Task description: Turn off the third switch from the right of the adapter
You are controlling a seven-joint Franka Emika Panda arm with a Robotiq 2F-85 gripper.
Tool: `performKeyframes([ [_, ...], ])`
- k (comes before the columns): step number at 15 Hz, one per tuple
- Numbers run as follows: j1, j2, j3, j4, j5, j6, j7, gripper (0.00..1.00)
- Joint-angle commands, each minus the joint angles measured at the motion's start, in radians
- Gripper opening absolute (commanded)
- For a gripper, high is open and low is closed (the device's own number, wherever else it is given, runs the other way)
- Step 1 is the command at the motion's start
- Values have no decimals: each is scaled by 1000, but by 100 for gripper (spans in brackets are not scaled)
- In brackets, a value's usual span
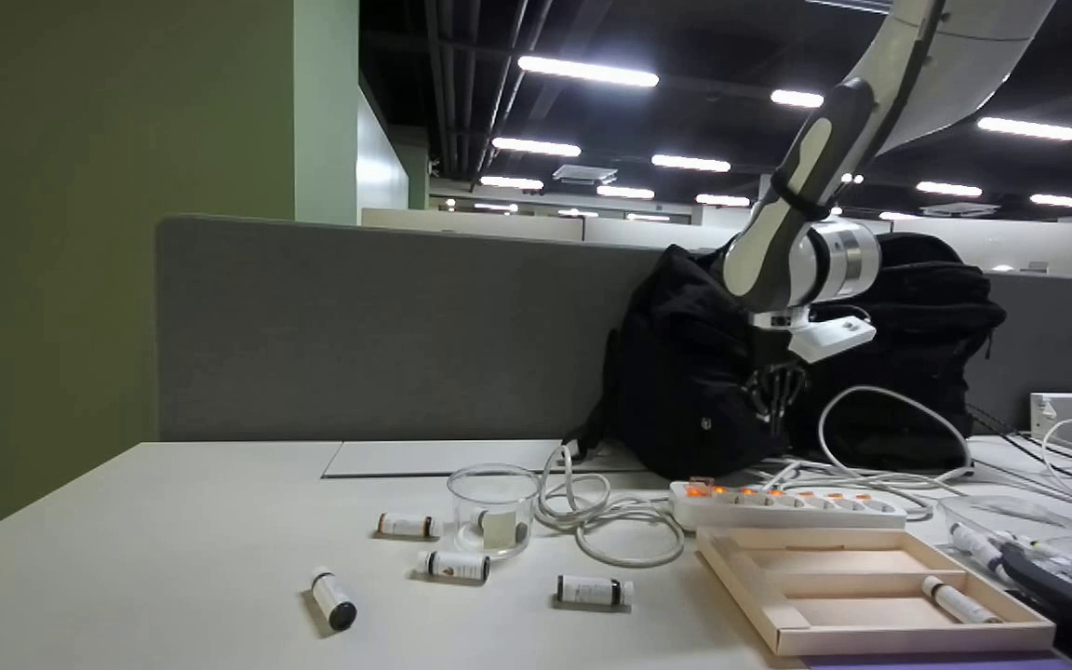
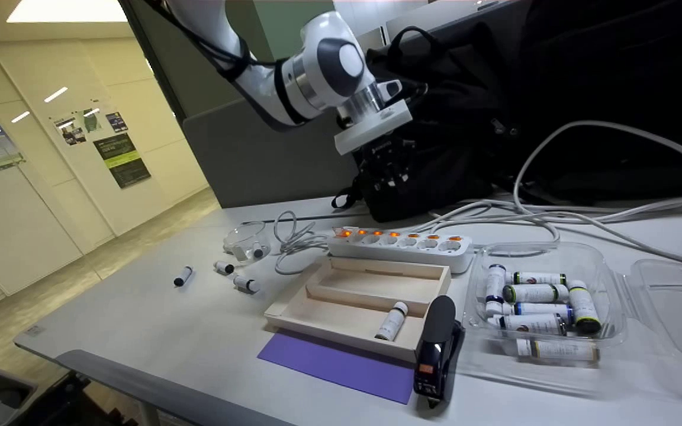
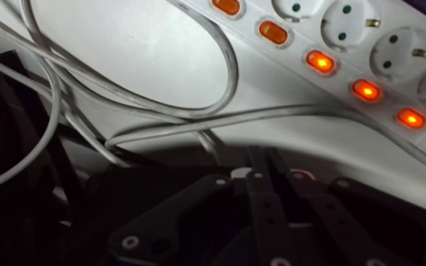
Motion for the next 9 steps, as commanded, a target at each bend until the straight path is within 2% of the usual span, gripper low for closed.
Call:
performKeyframes([
  [1, -88, -92, 85, 38, 94, -156, -42, 40],
  [6, -172, -141, 115, 157, 252, -421, -97, 73],
  [9, -211, -130, 109, 266, 320, -666, -124, 93],
])
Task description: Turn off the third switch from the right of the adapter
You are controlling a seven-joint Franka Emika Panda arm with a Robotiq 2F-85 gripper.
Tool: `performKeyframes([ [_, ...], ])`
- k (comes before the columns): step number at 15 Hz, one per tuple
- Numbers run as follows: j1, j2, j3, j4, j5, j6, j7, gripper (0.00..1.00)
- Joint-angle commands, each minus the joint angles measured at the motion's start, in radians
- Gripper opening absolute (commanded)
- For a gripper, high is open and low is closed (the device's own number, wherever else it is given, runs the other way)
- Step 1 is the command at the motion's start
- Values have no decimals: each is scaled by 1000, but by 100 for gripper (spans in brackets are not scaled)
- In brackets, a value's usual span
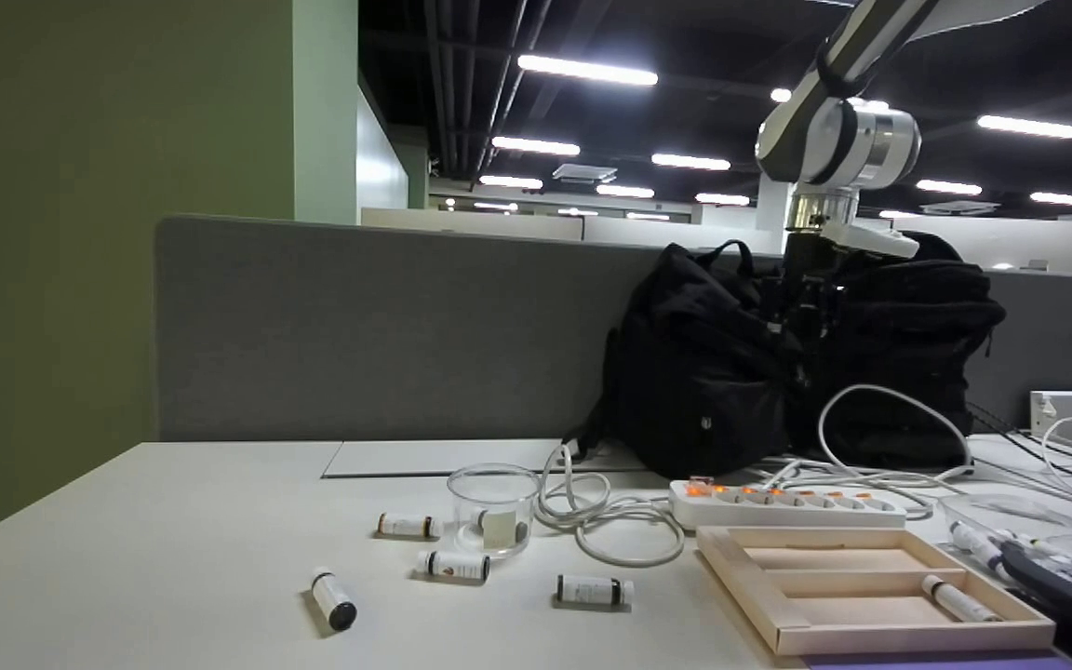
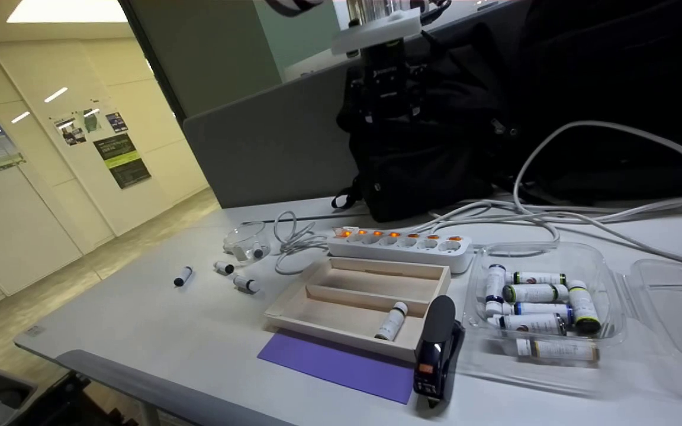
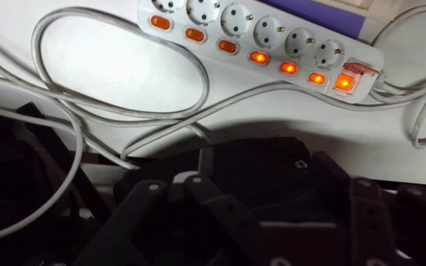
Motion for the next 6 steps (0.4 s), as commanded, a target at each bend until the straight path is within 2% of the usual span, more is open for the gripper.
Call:
performKeyframes([
  [1, -6, 1, -10, 31, 28, -77, -12, 99],
  [2, -14, 0, -12, 47, 34, -105, -19, 82],
  [4, -13, 4, -13, 43, 33, -96, -20, 96],
  [6, -5, 10, -11, 40, 31, -86, -19, 100],
])
